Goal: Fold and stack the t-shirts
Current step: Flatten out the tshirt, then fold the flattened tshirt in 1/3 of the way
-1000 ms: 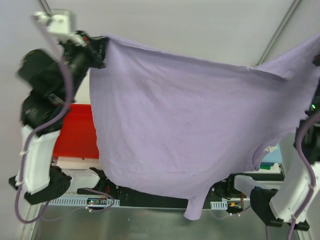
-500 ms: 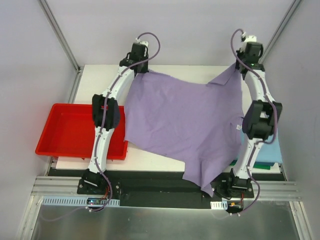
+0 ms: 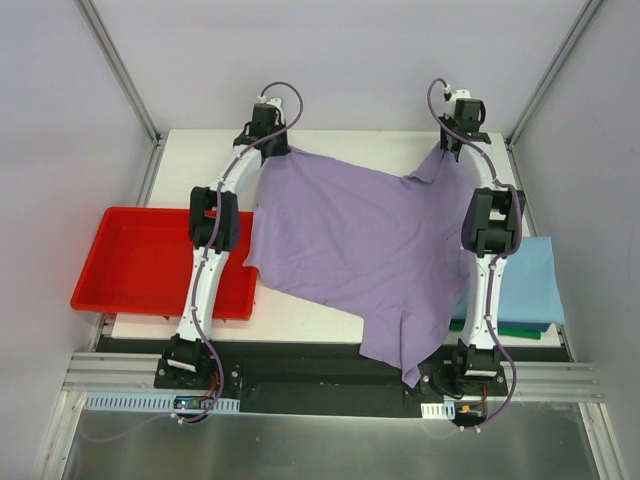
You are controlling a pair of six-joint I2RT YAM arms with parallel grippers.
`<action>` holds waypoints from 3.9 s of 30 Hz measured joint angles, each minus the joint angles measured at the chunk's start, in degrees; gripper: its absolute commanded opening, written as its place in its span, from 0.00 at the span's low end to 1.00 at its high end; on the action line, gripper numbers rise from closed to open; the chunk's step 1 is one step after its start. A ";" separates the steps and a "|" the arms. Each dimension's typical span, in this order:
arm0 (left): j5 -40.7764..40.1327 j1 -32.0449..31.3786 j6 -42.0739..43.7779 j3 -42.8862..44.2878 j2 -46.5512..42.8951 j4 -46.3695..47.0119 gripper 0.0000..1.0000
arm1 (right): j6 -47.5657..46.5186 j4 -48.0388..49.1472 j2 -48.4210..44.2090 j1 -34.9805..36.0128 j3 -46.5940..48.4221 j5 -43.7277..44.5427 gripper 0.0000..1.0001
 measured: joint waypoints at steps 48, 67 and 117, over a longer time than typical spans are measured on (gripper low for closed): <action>11.67 3.85 8.00 -48.33 -36.92 5.68 0.00 | 10.93 -28.33 -53.37 2.36 -48.70 6.14 0.00; 17.00 7.28 5.51 -47.67 -36.92 5.70 0.00 | 13.75 -41.16 -51.71 2.36 -32.17 6.51 0.00; 28.57 0.81 1.01 -37.13 -24.83 0.07 0.99 | 18.23 -35.12 -32.92 -6.23 -36.00 0.44 0.85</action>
